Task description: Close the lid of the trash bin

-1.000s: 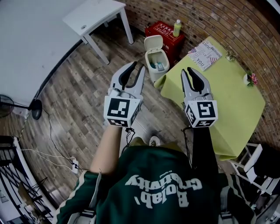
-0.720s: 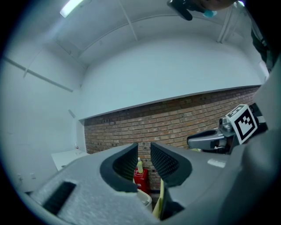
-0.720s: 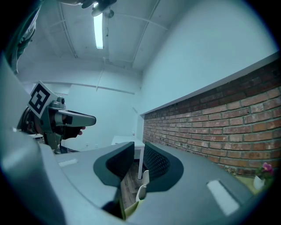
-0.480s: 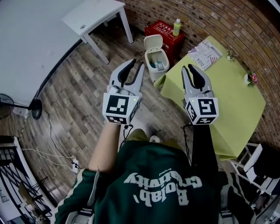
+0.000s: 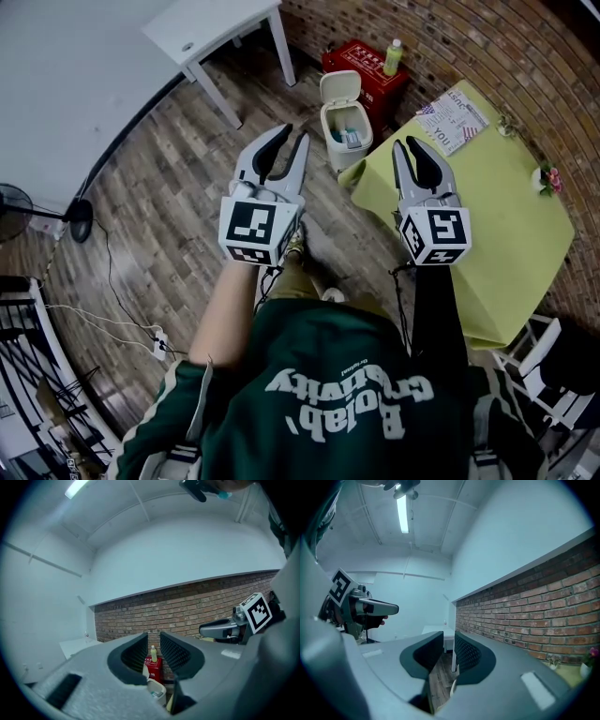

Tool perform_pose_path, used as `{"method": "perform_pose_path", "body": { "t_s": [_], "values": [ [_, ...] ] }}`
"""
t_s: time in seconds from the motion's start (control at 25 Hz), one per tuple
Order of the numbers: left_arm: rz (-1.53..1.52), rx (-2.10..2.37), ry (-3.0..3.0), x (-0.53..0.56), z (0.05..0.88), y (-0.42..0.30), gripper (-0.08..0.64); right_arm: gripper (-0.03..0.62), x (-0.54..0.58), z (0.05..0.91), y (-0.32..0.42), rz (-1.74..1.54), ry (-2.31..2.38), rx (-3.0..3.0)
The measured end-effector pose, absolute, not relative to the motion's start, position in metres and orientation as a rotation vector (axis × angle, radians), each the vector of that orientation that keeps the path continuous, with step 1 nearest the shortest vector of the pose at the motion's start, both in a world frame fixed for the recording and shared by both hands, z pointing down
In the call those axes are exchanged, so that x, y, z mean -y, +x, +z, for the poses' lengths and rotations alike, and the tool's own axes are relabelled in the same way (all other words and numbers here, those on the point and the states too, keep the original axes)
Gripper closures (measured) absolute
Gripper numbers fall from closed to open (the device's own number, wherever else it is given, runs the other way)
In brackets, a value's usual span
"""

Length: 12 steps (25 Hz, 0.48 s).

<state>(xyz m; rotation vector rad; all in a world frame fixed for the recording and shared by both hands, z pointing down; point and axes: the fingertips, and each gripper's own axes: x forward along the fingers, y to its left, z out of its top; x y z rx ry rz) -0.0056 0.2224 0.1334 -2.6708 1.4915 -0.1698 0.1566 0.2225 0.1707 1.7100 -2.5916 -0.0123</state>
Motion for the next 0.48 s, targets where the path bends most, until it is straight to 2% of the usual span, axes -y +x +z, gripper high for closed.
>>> {"method": "perform_pose_path", "body": {
  "t_s": [0.48],
  "values": [
    [-0.140, -1.455, -2.702, -0.162, 0.138, -0.023, 0.472, 0.503, -0.172, 0.172, 0.133, -0.047, 1.695, 2.575]
  ]
}}
